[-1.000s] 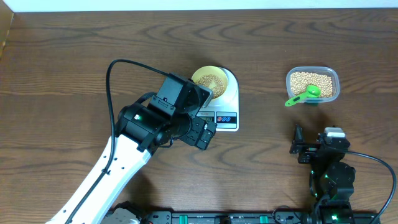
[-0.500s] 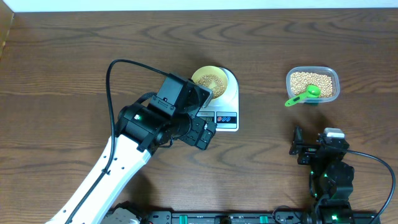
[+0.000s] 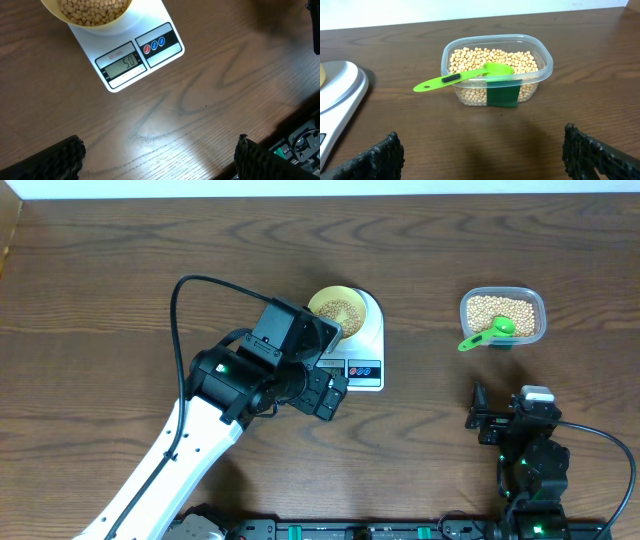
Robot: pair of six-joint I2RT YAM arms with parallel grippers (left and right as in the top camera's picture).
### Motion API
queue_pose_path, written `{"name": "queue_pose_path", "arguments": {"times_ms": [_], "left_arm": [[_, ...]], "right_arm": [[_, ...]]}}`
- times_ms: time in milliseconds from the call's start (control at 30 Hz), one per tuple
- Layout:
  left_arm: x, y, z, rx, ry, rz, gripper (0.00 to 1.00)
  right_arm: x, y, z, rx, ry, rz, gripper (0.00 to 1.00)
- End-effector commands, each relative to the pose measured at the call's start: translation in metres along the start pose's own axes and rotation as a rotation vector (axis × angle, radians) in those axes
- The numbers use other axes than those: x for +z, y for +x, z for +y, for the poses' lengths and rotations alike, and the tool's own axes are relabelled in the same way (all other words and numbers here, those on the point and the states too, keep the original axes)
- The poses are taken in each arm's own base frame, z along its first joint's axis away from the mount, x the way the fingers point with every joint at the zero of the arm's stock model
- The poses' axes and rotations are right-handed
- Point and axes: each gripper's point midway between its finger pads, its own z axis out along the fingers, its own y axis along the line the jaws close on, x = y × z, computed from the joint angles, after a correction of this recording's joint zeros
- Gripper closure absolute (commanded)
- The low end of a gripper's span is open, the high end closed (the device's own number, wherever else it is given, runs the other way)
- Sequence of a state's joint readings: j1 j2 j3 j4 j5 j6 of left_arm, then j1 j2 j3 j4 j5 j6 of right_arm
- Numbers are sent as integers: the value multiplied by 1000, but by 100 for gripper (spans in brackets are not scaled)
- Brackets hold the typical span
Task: Scoop item into bowl and weigh 50g on scale
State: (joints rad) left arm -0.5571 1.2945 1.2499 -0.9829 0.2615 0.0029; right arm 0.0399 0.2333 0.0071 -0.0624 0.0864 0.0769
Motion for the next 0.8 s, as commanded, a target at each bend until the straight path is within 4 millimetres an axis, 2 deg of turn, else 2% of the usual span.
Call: {"name": "queue_pose_path", "arguments": {"times_ms": [0, 267, 367, 467, 533, 633, 767], "left_arm": [[0, 0, 0, -4, 6, -1, 2], [-1, 3, 0, -6, 6, 7, 2], [-14, 1, -3, 3, 8, -37, 2], [-35, 4, -2, 21, -15, -90, 2], [-64, 4, 22, 2, -147, -189, 2], [-99, 4, 45, -31, -270, -309, 2], [-139, 12, 61, -54, -341, -435, 2]], "right_arm": [[0, 0, 0, 15, 6, -1, 1], [0, 0, 0, 15, 6, -1, 1], [0, 0, 0, 14, 6, -1, 1], [0, 0, 0, 15, 6, -1, 1], [0, 0, 0, 14, 6, -1, 1], [0, 0, 0, 14, 6, -1, 1], [0, 0, 0, 14, 6, -1, 1]]}}
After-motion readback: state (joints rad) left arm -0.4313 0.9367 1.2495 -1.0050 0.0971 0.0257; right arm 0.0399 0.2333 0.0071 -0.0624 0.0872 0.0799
